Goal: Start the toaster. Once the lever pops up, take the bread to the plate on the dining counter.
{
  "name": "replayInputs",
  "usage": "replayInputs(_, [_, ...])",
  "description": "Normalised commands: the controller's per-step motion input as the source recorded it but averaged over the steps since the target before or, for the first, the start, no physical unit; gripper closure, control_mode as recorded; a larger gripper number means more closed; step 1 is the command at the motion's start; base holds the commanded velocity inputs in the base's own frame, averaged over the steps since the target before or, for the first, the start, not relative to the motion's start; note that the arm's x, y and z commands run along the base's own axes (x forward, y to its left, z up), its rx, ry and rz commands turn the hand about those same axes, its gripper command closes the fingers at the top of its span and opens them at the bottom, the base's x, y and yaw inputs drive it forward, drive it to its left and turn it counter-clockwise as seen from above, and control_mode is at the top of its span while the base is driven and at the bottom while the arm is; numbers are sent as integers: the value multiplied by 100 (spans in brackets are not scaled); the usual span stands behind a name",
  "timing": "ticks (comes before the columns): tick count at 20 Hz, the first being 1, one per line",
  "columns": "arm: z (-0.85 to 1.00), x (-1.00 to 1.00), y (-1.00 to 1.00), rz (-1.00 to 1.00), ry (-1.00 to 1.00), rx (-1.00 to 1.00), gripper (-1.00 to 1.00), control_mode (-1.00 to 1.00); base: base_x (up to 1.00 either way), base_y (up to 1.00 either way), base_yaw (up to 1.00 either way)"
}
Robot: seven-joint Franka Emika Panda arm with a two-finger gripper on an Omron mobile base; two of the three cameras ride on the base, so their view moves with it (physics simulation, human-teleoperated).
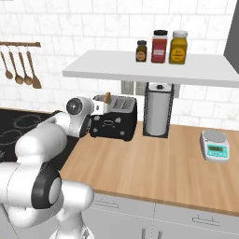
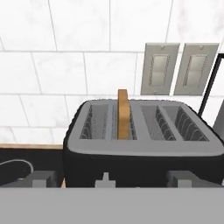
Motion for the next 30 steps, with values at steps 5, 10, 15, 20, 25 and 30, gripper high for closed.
replayInputs(5, [0, 24, 0, 0, -6, 0, -100, -100, 0, 0, 0])
replayInputs(10, [-3, 7, -14, -1, -2, 0, -100, -100, 0, 0, 0])
replayInputs(15, [-20, -1, -2, -1, 2, 0, -100, -100, 0, 0, 0])
replayInputs(20, [-31, 0, 0, 0, 8, 0, -100, -100, 0, 0, 0])
replayInputs(25, [-17, 0, 0, 0, 6, 0, -100, -100, 0, 0, 0])
replayInputs(30, [-21, 1, -2, 0, 1, 0, -100, -100, 0, 0, 0])
